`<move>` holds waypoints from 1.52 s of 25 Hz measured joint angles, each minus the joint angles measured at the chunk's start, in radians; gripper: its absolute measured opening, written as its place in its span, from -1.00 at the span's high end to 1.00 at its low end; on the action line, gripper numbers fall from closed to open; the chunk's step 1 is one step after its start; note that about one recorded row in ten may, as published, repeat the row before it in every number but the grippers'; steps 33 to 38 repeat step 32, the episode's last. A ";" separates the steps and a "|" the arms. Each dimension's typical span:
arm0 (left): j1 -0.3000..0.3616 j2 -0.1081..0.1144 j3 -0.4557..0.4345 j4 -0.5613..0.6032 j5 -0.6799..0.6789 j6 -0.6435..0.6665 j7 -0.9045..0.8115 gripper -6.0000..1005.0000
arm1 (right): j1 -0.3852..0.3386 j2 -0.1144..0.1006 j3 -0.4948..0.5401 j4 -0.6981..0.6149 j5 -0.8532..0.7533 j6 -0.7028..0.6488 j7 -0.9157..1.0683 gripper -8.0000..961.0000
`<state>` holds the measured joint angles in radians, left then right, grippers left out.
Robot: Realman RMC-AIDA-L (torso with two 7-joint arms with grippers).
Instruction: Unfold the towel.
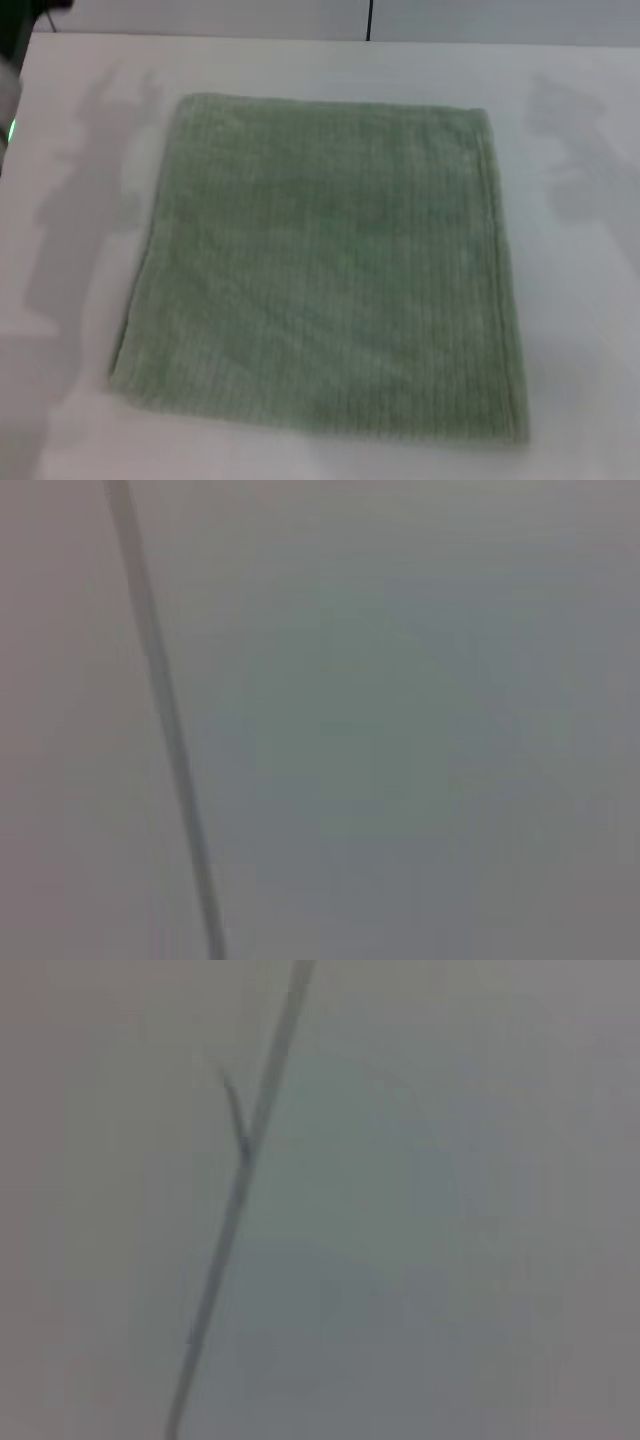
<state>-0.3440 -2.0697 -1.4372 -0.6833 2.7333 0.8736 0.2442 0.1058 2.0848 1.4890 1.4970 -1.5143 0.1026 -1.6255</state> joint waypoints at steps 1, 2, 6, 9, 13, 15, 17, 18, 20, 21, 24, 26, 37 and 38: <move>0.000 0.000 0.000 0.000 0.000 0.000 0.000 -0.05 | 0.000 0.000 0.000 0.000 0.000 0.000 0.000 0.98; -0.017 0.000 0.002 0.087 -0.019 0.062 -0.041 -0.05 | -0.004 0.000 -0.001 -0.010 0.045 -0.003 -0.041 0.98; -0.039 0.000 0.000 0.216 -0.054 0.110 -0.113 -0.04 | -0.011 0.001 -0.022 -0.011 0.252 0.016 -0.377 0.98; -0.040 0.001 0.001 0.231 -0.056 0.110 -0.121 -0.04 | -0.002 0.002 -0.023 -0.020 0.473 0.089 -0.684 0.98; -0.049 0.002 0.003 0.283 -0.057 0.111 -0.129 -0.05 | 0.008 0.002 0.027 -0.263 1.019 0.530 -1.112 0.98; -0.052 0.002 -0.001 0.293 -0.060 0.113 -0.136 -0.05 | 0.019 0.002 0.035 -0.353 1.098 0.645 -1.179 0.98; -0.052 0.002 -0.004 0.295 -0.060 0.114 -0.138 -0.05 | 0.061 0.002 0.067 -0.548 1.246 0.915 -1.262 0.99; -0.052 0.001 -0.008 0.296 -0.061 0.114 -0.141 -0.05 | 0.083 0.004 0.082 -0.688 1.358 1.092 -1.276 0.99; -0.052 0.001 -0.008 0.296 -0.061 0.114 -0.141 -0.05 | 0.075 0.006 0.083 -0.749 1.440 1.181 -1.261 0.98; -0.052 0.001 -0.009 0.296 -0.061 0.113 -0.148 -0.05 | 0.075 0.006 0.083 -0.749 1.440 1.181 -1.261 0.98; -0.054 0.001 -0.008 0.296 -0.061 0.111 -0.150 -0.05 | 0.047 0.008 0.084 -0.765 1.537 1.181 -1.226 0.97; -0.058 0.000 -0.008 0.298 -0.061 0.109 -0.153 -0.05 | 0.029 0.008 0.091 -0.773 1.567 1.155 -1.215 0.90; -0.068 -0.001 0.001 0.307 -0.059 0.110 -0.151 -0.05 | 0.001 0.008 0.108 -0.794 1.589 1.105 -1.206 0.62; -0.068 -0.001 0.001 0.307 -0.059 0.110 -0.151 -0.05 | 0.001 0.008 0.108 -0.794 1.589 1.105 -1.206 0.62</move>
